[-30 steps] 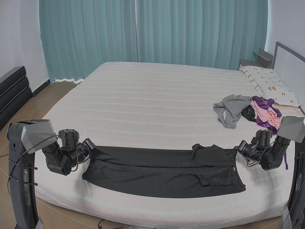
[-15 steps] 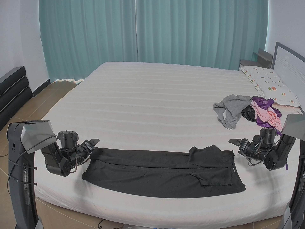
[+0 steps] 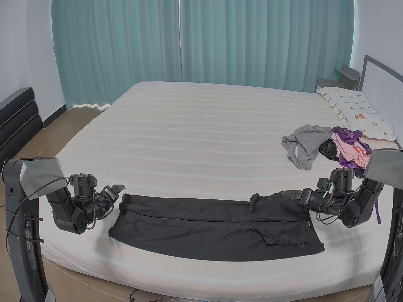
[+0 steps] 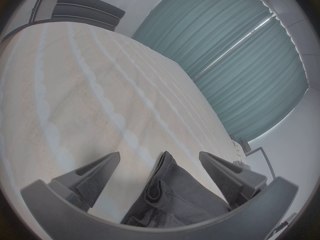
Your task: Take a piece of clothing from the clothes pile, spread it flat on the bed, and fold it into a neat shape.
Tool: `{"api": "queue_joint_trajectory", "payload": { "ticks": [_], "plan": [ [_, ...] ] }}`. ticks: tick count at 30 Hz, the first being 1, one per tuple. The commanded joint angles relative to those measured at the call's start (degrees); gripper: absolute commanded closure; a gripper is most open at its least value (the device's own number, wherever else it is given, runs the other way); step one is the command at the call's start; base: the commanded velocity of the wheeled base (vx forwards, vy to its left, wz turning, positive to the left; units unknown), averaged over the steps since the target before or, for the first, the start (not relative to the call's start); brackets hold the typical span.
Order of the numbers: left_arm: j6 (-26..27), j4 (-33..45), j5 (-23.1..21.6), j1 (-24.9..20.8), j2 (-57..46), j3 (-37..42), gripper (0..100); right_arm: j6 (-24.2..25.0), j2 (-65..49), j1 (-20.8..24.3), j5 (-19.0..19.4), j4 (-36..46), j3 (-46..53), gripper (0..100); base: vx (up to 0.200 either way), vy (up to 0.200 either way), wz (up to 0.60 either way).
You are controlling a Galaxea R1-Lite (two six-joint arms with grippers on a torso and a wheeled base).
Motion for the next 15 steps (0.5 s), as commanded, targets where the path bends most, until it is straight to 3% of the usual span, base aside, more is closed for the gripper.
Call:
{"api": "queue_joint_trajectory", "payload": {
  "ticks": [1,15],
  "plan": [
    [0.0,-0.4,0.0,0.0,-0.3,0.8,0,-0.4,1.7,0.6,0.0,2.0,-1.7,0,0.0,0.0,0.0],
    [0.1,-0.5,0.1,0.0,-0.2,0.7,0,-5.2,5.4,0.1,-0.1,2.7,-3.2,0,0.0,0.0,0.0]
  ]
}}
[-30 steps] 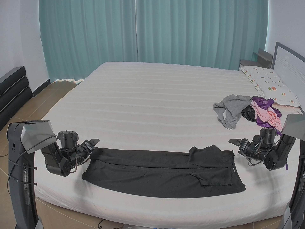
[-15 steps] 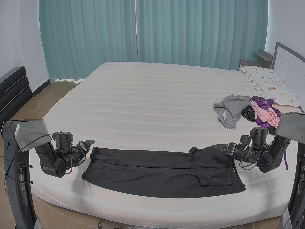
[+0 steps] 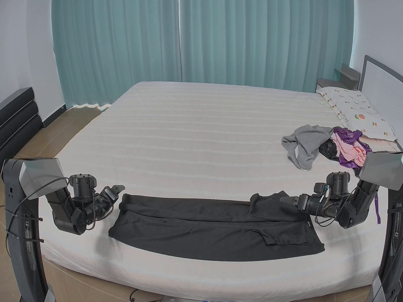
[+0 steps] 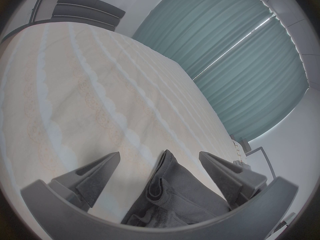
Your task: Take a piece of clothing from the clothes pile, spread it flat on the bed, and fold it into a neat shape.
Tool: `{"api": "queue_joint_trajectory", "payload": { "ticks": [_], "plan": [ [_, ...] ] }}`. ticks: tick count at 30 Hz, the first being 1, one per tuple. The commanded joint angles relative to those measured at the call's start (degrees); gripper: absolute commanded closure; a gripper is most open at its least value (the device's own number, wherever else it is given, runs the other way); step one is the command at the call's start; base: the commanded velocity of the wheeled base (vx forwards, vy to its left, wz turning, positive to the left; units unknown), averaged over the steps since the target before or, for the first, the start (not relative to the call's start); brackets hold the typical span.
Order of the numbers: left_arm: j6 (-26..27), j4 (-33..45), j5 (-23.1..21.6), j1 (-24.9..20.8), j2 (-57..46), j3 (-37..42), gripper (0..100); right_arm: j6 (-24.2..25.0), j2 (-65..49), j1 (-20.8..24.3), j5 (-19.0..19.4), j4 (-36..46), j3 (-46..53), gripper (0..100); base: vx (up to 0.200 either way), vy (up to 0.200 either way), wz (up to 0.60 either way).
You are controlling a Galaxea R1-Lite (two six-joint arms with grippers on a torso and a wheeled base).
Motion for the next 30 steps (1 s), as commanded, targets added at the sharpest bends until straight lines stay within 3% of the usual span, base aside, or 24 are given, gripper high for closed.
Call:
{"api": "queue_joint_trajectory", "payload": {
  "ticks": [1,5,6,30],
  "plan": [
    [0.0,0.0,0.0,0.0,0.0,0.0,0,-0.2,1.8,0.0,0.0,0.0,-0.7,0,0.0,0.0,0.0],
    [0.0,0.0,0.0,0.0,0.1,0.0,0,-0.3,2.8,-0.1,-0.1,0.0,-1.8,0,0.0,0.0,0.0],
    [0.0,0.0,0.0,0.0,0.1,0.0,0,-0.3,2.8,-0.1,-0.1,0.0,-1.8,100,0.0,0.0,0.0],
    [0.0,0.0,0.0,0.0,0.0,0.1,0,-1.3,-3.7,-3.4,0.3,-0.4,5.5,100,0.0,0.0,0.0]
  ]
}}
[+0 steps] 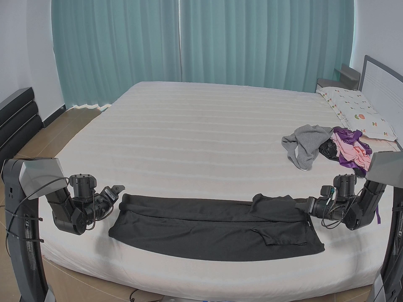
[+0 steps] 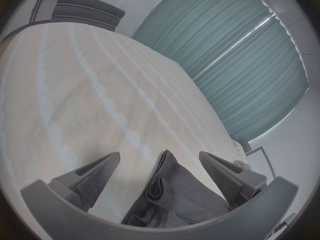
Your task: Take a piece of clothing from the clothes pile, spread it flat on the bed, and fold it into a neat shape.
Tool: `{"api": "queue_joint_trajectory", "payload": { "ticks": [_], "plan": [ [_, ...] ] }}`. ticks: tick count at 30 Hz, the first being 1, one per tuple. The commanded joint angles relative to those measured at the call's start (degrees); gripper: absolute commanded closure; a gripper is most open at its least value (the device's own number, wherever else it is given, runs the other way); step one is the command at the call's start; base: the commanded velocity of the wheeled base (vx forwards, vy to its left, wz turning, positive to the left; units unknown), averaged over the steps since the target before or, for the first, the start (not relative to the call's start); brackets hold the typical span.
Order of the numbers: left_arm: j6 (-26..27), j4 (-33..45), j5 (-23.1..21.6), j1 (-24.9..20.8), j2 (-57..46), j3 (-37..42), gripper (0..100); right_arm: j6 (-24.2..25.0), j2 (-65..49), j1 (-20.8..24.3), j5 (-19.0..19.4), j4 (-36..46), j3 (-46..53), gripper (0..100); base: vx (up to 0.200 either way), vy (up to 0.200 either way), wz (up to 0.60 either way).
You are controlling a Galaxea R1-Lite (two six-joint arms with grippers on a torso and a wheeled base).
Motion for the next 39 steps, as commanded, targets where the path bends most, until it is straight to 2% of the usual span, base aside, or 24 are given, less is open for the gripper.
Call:
{"api": "queue_joint_trajectory", "payload": {
  "ticks": [1,6,15,32,33,39],
  "plan": [
    [0.0,0.0,0.0,0.0,0.0,0.0,0,-0.1,-1.8,-0.9,0.0,-0.2,1.2,100,0.0,0.0,0.0],
    [0.0,0.0,0.0,0.0,0.0,0.0,0,-0.2,-3.0,-1.3,0.5,0.1,2.8,100,0.0,0.0,0.0],
    [0.0,0.0,0.0,0.0,0.0,0.0,0,-3.4,-2.6,-1.3,1.0,0.1,6.9,100,0.0,0.0,0.0],
    [0.0,0.1,0.0,0.0,-0.1,0.0,0,-5.0,-2.5,-1.3,0.7,0.2,7.1,100,0.0,0.0,0.0],
    [0.0,0.1,0.0,0.0,-0.1,0.0,0,-5.0,-2.5,-1.3,0.7,0.2,7.1,0,0.0,0.0,0.0],
    [0.2,0.1,-0.1,0.0,-1.3,1.9,0,-3.6,-4.8,-0.8,0.6,0.3,7.9,0,0.0,0.0,0.0]
  ]
}}
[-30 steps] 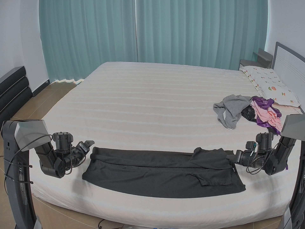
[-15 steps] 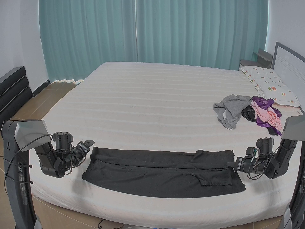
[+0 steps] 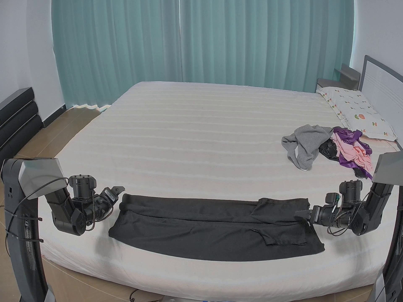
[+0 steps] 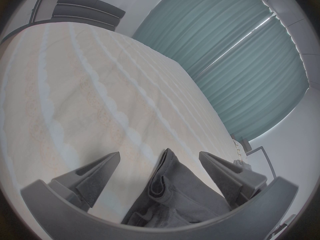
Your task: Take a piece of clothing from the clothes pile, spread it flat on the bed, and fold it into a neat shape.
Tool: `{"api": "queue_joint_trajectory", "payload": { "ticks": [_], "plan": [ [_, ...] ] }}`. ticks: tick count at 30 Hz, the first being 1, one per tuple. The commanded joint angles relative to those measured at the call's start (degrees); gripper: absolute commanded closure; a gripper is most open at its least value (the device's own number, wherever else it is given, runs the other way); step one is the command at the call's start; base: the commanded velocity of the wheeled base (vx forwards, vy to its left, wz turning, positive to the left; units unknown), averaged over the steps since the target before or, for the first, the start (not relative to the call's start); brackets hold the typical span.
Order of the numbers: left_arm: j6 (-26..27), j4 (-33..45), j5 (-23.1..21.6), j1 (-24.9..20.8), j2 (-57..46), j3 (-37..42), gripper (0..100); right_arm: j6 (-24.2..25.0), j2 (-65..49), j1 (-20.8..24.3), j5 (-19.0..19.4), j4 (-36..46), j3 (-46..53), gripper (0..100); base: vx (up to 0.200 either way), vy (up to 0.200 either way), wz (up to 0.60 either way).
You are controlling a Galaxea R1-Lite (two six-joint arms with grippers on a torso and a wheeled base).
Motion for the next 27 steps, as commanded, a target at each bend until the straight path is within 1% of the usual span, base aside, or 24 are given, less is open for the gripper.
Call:
{"api": "queue_joint_trajectory", "payload": {
  "ticks": [1,3,4,5,6,11,15,20,22,24,27],
  "plan": [
    [0.1,0.0,-0.1,0.0,-1.3,1.6,0,1.0,-2.3,0.5,-0.4,0.1,0.9,0,0.0,0.0,0.0],
    [0.2,-0.3,-0.1,0.0,-2.9,3.1,0,3.0,-3.9,0.3,-0.6,0.0,1.7,0,0.0,0.0,0.0],
    [0.2,-0.3,-0.1,0.0,-2.9,3.1,0,3.0,-3.9,0.3,-0.6,0.0,1.7,0,0.0,0.0,0.0],
    [0.3,-0.3,-0.1,0.0,-5.3,5.0,0,5.5,-5.2,-0.1,-0.7,-0.1,2.8,0,0.0,0.0,0.0],
    [0.2,-0.3,-0.1,0.0,-6.1,6.0,0,6.6,-5.6,-0.1,-0.8,-0.1,3.4,0,0.0,0.0,0.0],
    [-0.3,-0.7,-2.1,0.0,-10.4,11.6,0,12.8,-10.2,0.8,-6.3,-0.8,8.9,0,0.0,0.0,0.0],
    [-0.4,-0.7,-2.3,0.0,-12.1,15.9,0,16.7,-12.6,1.4,-8.4,-0.9,11.6,0,0.0,0.0,0.0],
    [-0.5,-0.7,-2.3,-0.4,-12.7,19.4,0,23.0,-12.7,1.3,-9.0,-1.5,12.0,0,-0.2,0.0,0.0],
    [-0.4,-0.6,-2.0,-0.4,-12.4,19.6,0,24.4,-12.3,1.0,-9.0,-2.0,12.0,0,-0.2,0.0,0.0],
    [-0.4,-0.4,-2.0,-0.8,-12.2,19.5,0,24.6,-11.8,1.0,-9.1,-2.5,12.3,0,-0.2,0.0,0.0],
    [-0.4,0.0,-1.9,-2.2,-11.2,19.0,0,24.6,-11.9,1.3,-9.2,-2.6,12.5,0,0.0,0.0,0.0]
  ]
}}
